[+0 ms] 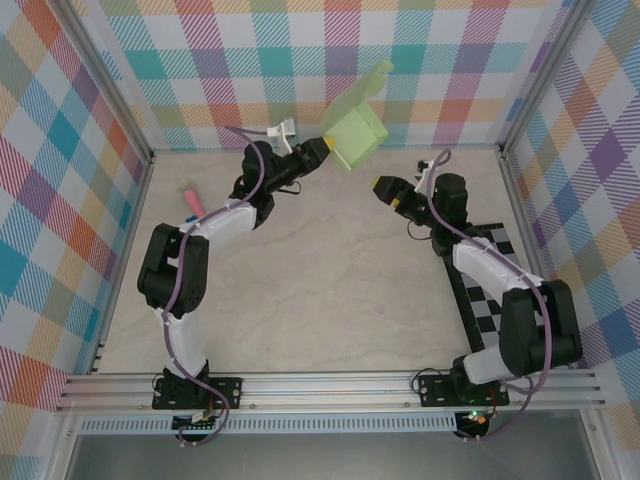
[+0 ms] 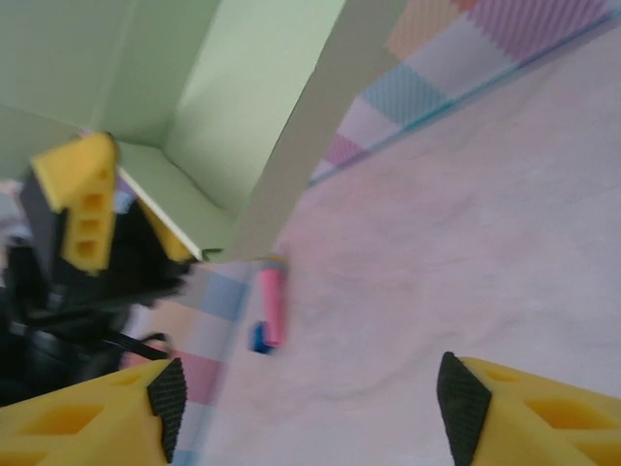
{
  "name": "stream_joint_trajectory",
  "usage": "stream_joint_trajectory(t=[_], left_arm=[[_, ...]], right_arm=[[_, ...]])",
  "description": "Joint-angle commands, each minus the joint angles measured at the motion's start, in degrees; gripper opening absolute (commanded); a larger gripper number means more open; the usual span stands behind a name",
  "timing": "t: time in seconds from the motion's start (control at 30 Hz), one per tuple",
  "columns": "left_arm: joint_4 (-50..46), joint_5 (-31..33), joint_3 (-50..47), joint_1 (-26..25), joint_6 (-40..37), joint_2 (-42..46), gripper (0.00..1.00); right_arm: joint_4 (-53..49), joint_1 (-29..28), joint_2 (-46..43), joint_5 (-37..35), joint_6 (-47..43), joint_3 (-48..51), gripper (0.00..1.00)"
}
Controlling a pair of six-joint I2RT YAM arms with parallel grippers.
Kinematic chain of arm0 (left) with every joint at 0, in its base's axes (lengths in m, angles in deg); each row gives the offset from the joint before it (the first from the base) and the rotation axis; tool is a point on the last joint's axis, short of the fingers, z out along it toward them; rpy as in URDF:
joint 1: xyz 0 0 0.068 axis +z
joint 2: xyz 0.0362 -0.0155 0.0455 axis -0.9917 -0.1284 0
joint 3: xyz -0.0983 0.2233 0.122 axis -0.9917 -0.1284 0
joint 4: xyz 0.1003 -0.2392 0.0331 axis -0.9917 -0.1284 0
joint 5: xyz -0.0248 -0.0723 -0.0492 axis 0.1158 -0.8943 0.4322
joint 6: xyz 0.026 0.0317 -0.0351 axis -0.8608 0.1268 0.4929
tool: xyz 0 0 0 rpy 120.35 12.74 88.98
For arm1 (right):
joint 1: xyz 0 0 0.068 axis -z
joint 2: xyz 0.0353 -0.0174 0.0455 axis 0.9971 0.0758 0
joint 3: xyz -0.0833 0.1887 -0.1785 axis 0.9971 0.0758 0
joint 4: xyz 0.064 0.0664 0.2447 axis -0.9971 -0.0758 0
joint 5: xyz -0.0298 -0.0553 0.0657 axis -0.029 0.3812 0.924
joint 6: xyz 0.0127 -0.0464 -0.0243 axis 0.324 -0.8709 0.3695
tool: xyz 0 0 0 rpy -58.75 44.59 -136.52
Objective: Fold the paper box
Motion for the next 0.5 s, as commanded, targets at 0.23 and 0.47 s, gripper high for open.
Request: stream_joint_trajectory(t=[0.23,0.47], left_arm=[[7.4,6.62,1.92,0.0,16.32,-0.97,0.3],[9.43,7.94,1.76,-0.9,19.52,-1.27,0.31]], right_arm=[[23.25,-1.57,13.96,9.18,30.71,-11.64,0.78],[21.97,-3.95,18.65,9.24,31.44,-18.21,0.77]])
